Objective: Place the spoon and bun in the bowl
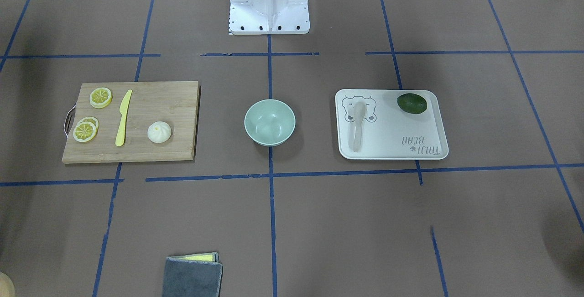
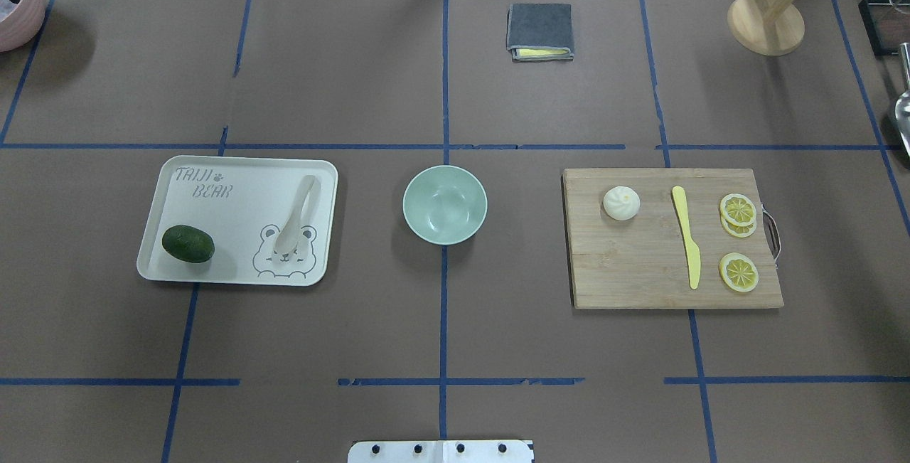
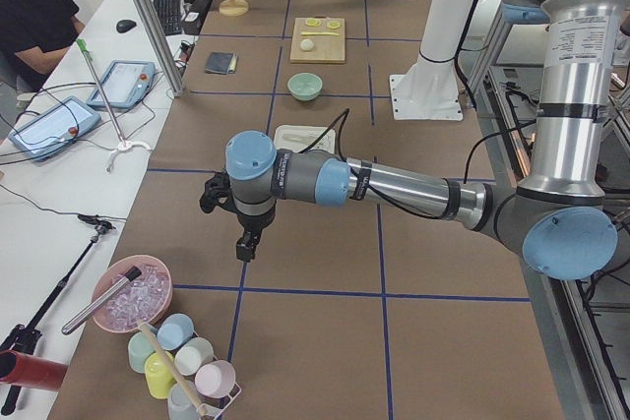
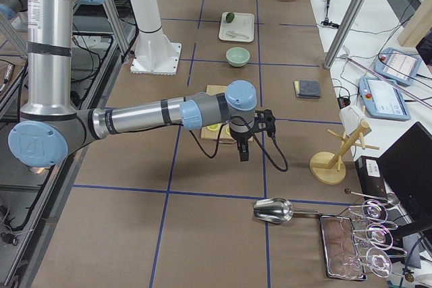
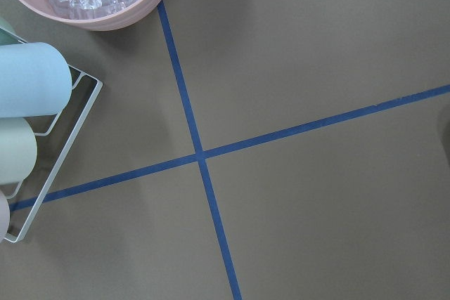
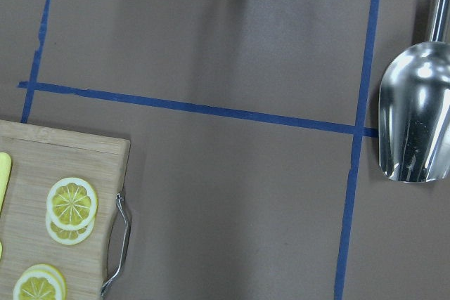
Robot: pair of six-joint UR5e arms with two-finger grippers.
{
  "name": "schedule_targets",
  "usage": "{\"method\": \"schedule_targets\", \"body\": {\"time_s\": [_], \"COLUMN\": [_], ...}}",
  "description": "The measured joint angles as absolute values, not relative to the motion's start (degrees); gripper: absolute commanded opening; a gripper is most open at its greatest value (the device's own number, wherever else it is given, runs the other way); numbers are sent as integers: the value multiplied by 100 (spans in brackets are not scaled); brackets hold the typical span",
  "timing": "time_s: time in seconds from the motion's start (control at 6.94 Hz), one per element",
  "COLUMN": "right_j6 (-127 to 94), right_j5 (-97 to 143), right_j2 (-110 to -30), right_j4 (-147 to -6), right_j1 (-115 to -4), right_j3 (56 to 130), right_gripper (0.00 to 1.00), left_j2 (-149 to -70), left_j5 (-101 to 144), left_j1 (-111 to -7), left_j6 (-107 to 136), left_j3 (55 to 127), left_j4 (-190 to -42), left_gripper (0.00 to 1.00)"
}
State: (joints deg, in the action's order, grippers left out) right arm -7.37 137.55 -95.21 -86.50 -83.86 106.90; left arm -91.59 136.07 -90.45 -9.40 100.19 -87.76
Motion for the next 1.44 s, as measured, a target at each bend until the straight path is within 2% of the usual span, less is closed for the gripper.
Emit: {"method": "schedule_targets", "body": {"time_s": [0.43, 0.72, 1.01, 1.15, 1.44], "right_j6": [-739, -893, -1558, -1721, -1802], "right_j5": [13761, 13889, 14041, 14061, 14076], "right_j2": [-9506, -9502, -9492, -9492, -9493], "right_j4": [-8510, -8355, -7890, -7689, -7573], "right_j1": [-8102, -7748, -7405, -7317, -7263], "right_j3": [10764, 10833, 10940, 10965, 10980], "right_gripper": [100, 100, 100, 100, 100], "left_j2": [-9079, -8850, -9078, -9484, -10341], "left_j5": [12985, 14032, 14036, 13505, 12222], "left_j1": [-8929, -8398, -7035, -6223, -4823], "left_j6": [-986, -454, 1916, 3357, 4791], "left_j3": [10049, 10012, 10180, 10222, 10191], "left_j4": [-9718, -10336, -11606, -12097, -11902], "left_gripper": [100, 100, 100, 99, 94]}}
